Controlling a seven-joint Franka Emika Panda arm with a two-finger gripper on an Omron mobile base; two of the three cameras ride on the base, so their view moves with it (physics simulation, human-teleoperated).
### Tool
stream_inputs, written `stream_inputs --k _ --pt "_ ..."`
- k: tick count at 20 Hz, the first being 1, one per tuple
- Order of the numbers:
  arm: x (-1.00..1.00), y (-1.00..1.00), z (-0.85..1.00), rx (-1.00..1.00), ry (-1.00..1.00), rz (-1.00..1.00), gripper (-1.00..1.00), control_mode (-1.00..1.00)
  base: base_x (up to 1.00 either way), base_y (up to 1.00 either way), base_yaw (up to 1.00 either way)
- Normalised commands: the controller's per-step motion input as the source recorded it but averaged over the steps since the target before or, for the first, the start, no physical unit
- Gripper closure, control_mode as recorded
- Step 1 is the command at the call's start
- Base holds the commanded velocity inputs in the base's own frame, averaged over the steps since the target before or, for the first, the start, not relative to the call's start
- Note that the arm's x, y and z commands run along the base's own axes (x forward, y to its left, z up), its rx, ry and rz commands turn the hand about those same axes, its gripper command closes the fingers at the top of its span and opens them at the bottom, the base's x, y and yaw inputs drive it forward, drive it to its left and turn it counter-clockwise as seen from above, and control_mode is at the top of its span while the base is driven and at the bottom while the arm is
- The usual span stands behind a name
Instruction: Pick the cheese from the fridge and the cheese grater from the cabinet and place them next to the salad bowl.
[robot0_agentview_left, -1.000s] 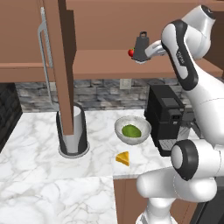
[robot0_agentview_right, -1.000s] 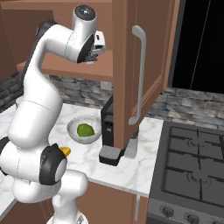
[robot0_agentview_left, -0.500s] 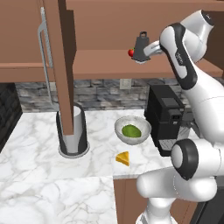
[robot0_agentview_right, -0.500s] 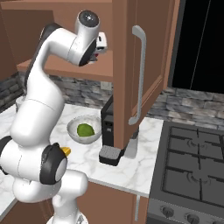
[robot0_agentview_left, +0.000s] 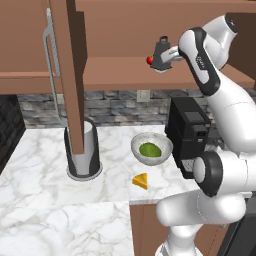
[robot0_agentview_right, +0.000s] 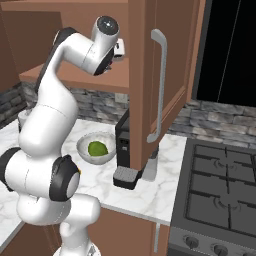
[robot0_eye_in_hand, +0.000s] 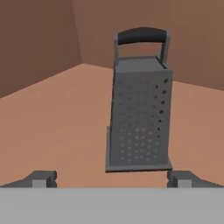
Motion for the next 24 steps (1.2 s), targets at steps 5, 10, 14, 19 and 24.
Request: stream_inputs --k 5,10,14,19,24 --pt "0.28 -0.01 0.00 0.03 0.00 0.02 -1.00 -1.00 0.00 0.00 0.00" --pt "0.26 -0.03 0.00 0.01 0.00 0.02 -1.00 -1.00 0.00 0.00 0.00" --pt "0.16 0.00 0.00 0.01 0.00 0.01 -1.00 -1.00 0.00 0.00 0.00" --pt "0.11 0.00 -0.02 0.00 0.00 0.02 -1.00 -1.00 0.00 0.00 0.00" --pt "0.08 0.00 -0.03 0.00 0.00 0.03 -1.00 -1.00 0.00 0.00 0.00"
